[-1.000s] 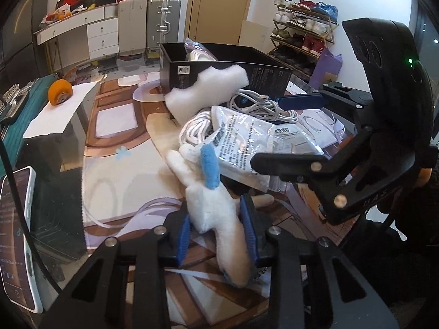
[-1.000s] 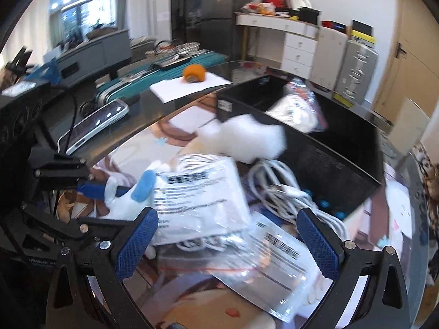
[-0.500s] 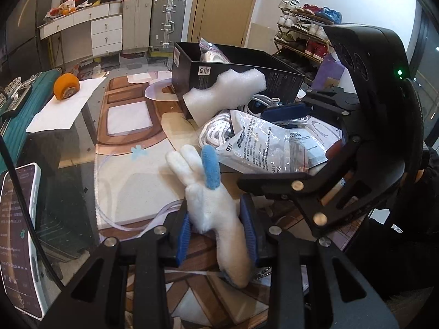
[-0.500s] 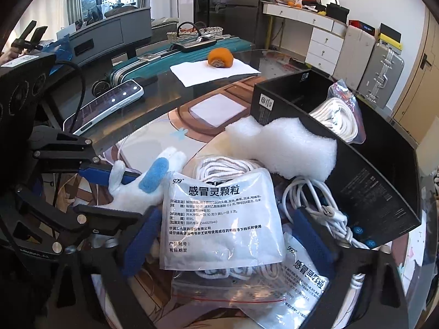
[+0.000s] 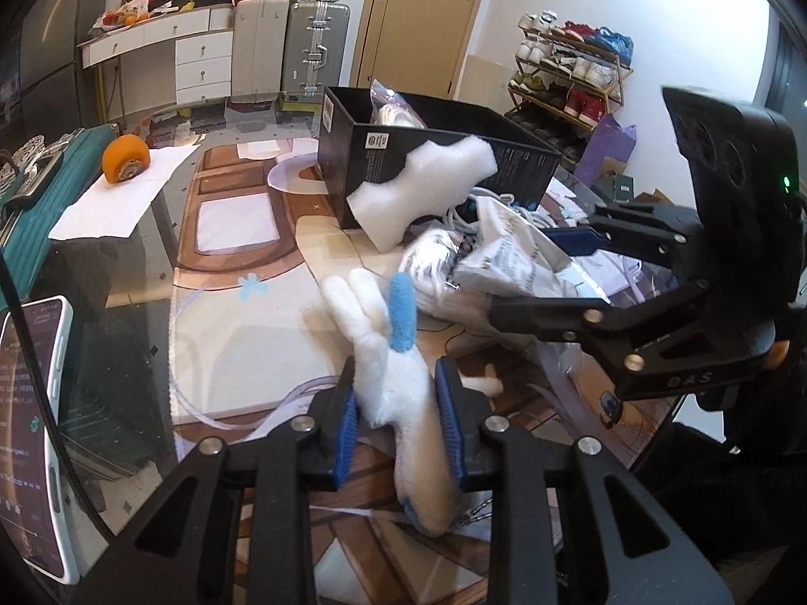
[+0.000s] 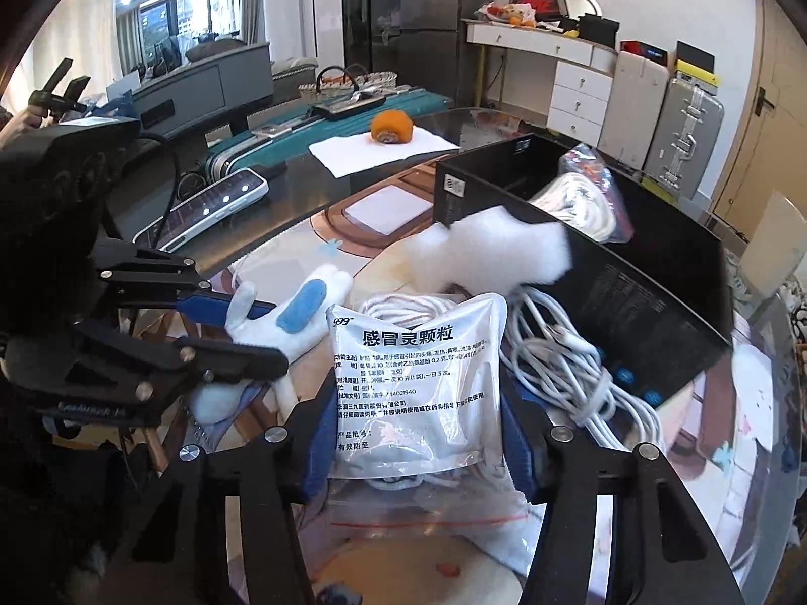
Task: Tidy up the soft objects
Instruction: 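Carry the bunny in the left gripper and the packet in the right gripper over the black box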
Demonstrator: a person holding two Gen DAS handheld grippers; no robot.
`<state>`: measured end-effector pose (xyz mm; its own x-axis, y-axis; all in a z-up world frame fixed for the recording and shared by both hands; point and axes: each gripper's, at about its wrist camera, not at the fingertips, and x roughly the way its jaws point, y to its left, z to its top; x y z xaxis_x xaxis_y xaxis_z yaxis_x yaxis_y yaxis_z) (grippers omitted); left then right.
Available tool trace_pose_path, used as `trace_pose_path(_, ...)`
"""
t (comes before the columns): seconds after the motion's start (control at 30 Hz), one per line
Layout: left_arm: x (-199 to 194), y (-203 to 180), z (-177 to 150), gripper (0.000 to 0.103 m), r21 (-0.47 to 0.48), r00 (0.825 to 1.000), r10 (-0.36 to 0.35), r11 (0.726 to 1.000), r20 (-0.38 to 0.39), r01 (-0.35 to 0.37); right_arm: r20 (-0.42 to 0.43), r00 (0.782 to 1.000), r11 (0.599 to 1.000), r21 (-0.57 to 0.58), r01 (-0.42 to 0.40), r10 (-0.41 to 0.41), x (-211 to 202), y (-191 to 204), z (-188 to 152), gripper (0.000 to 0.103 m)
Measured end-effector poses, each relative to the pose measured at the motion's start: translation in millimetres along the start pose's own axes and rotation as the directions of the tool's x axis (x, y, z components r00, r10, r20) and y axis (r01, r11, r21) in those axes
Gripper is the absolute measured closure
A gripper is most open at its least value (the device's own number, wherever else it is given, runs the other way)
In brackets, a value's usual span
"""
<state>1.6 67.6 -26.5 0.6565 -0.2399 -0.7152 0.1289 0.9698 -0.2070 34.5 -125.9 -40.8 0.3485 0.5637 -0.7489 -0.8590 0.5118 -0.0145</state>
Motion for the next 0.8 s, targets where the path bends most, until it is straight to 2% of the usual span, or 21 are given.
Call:
trace_pose_path(0.2,-2,-8,-1,0.074,0.009,1.0,0.011,1.0,-0.002,-0.011,0.032,0.999,0.999,0.036,0.026,-0.027,-22,-9,-12,0.047)
trace_pose_path(0.23,-1,-8,-1,0.059,0.005,1.0,0.014,1.0,-0.004,-0.014,0.038,0.999,0.999,0.043,0.031,-0.033,-26,-11,-14,0.047)
trace_pose_path(0.27,-1,-7,0,0.04,-0.007,1.0,0.006,1.0,-0.009,-0.006,0.043,0.998,0.998,0.049,0.034,-0.036,-30,-13,-16,0.047)
trace_pose_path(0.37,-6,-9,1,0.023,-0.018,1.0,0.011,1.0,-0.008,-0.011,0.052,0.998,0.998,0.055,0.038,-0.041,-36,-15,-19,0.046)
trace_pose_path(0.47,-11,-17,0,0.023,0.014,0.999,0.04,0.999,0.007,-0.04,0.058,0.997,0.997,0.062,0.041,-0.044,-40,-17,-20,0.046)
trace_pose_path(0.63,1,-17,-4,0.027,0.048,0.994,0.102,0.994,-0.04,-0.1,0.062,0.997,0.997,0.068,0.04,-0.044,-40,-17,-20,0.046)
trace_pose_path(0.73,4,-17,-6,0.055,0.065,0.991,0.129,0.99,-0.037,-0.126,0.06,0.997,0.997,0.073,0.04,-0.044,-39,-19,-21,0.046)
trace_pose_path(0.8,4,-19,-5,0.061,0.085,0.989,0.144,0.986,-0.029,-0.141,0.06,0.997,0.996,0.076,0.042,-0.046,-38,-20,-21,0.046)
